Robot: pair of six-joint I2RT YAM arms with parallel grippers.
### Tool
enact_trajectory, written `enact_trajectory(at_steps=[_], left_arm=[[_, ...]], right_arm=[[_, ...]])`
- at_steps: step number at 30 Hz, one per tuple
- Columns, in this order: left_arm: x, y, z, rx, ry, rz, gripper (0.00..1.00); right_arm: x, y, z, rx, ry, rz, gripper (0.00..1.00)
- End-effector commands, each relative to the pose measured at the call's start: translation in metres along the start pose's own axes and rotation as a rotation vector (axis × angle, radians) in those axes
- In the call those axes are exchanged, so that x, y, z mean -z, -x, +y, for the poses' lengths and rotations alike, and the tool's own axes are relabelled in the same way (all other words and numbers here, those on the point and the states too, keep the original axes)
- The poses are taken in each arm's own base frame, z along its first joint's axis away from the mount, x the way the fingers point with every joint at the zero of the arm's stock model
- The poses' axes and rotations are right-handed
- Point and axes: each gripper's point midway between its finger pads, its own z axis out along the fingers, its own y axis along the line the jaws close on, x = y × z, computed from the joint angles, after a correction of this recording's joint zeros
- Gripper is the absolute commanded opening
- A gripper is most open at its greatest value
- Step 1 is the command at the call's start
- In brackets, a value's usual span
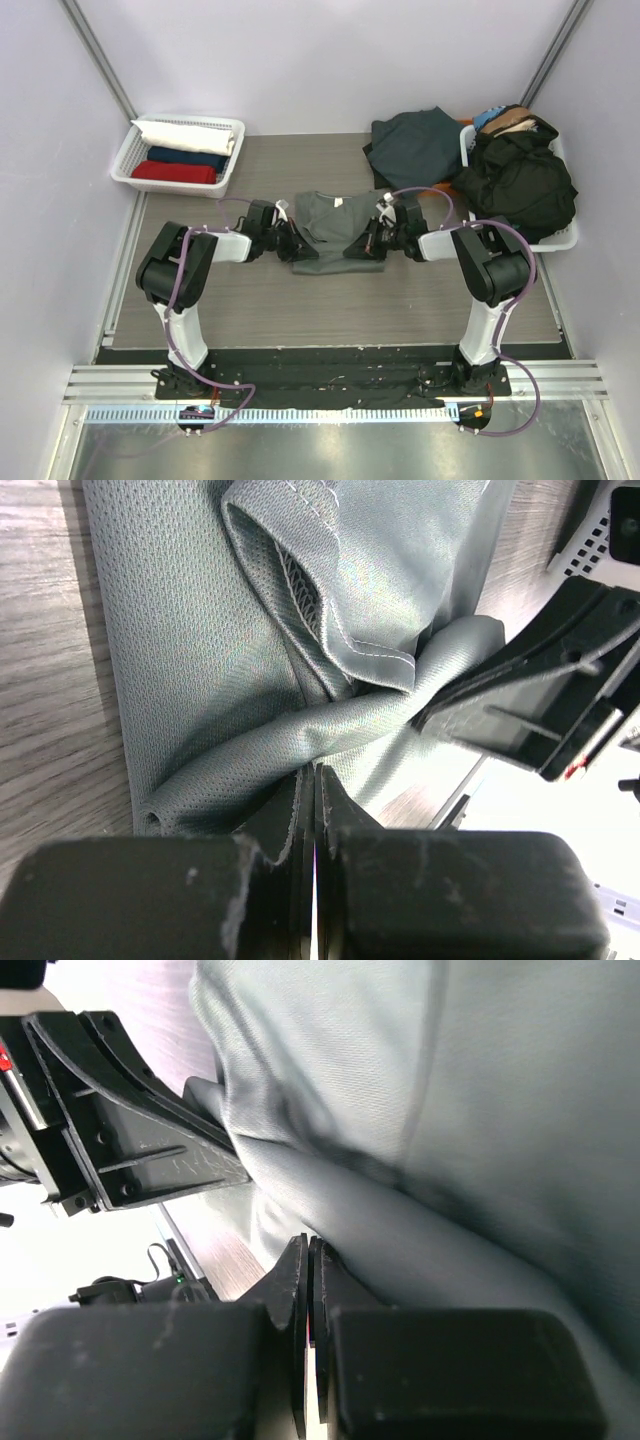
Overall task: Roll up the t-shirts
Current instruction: Roll the T-shirt to the center of the board.
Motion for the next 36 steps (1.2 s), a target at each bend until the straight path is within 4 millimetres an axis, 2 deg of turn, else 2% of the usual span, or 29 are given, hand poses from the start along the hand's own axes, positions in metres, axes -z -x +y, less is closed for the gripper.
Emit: enact_trajectory(at_steps=[1,3,6,10,13,16,17,20,21,22,23,24,25,27,30,31,36], left_arm=[[-0.002,0.010,0.018,-0.019,0.048,-0.035,0.00],[0.000,0.011,0.020,-0.018,0.053,-0.038,0.00],[0.002,0.013,0.022,-0.015,0.058,-0.042,0.00],[0.003,0.013,0.020,-0.019,0.056,-0.043,0.00],[0.005,0.014,0.016,-0.026,0.050,-0.045,0.00],[0.011,0.016,0.008,-0.041,0.037,-0.054,0.00],[0.013,0.018,0.005,-0.048,0.036,-0.059,0.02],[0.027,0.022,-0.012,-0.079,0.026,-0.084,0.10],[0.032,0.021,-0.012,-0.091,0.045,-0.084,0.14],[0.042,0.024,-0.023,-0.112,0.032,-0.105,0.17],[0.046,0.023,-0.027,-0.127,0.037,-0.111,0.28],[0.051,0.021,-0.023,-0.144,0.063,-0.119,0.33],[0.058,0.019,-0.027,-0.164,0.068,-0.128,0.35],[0.066,0.016,-0.021,-0.182,0.101,-0.138,0.38],[0.074,0.003,-0.010,-0.195,0.124,-0.138,0.39],[0.075,-0.005,0.000,-0.199,0.142,-0.129,0.39],[0.077,-0.021,0.022,-0.222,0.189,-0.125,0.39]], right_arm=[[0.020,0.011,-0.014,0.009,-0.010,-0.048,0.01],[0.028,0.011,-0.033,-0.028,-0.072,-0.061,0.01],[0.039,0.013,-0.046,-0.045,-0.119,-0.094,0.01],[0.052,0.015,-0.049,-0.033,-0.171,-0.122,0.01],[0.060,0.014,-0.059,-0.050,-0.226,-0.137,0.01],[0.070,0.024,-0.057,-0.024,-0.266,-0.174,0.03],[0.075,0.024,-0.052,-0.019,-0.273,-0.177,0.04],[0.088,0.030,-0.037,0.022,-0.295,-0.195,0.18],[0.091,0.029,-0.034,0.034,-0.311,-0.198,0.28],[0.096,0.029,-0.038,0.035,-0.355,-0.206,0.33],[0.100,0.030,-0.035,0.040,-0.362,-0.222,0.39],[0.107,0.031,-0.027,0.054,-0.352,-0.245,0.41],[0.110,0.027,-0.028,0.056,-0.355,-0.246,0.41],[0.116,0.024,-0.020,0.078,-0.346,-0.256,0.41],[0.121,0.011,-0.022,0.139,-0.367,-0.245,0.41],[0.124,0.006,-0.023,0.161,-0.374,-0.250,0.41],[0.129,-0.004,-0.042,0.216,-0.517,-0.230,0.34]])
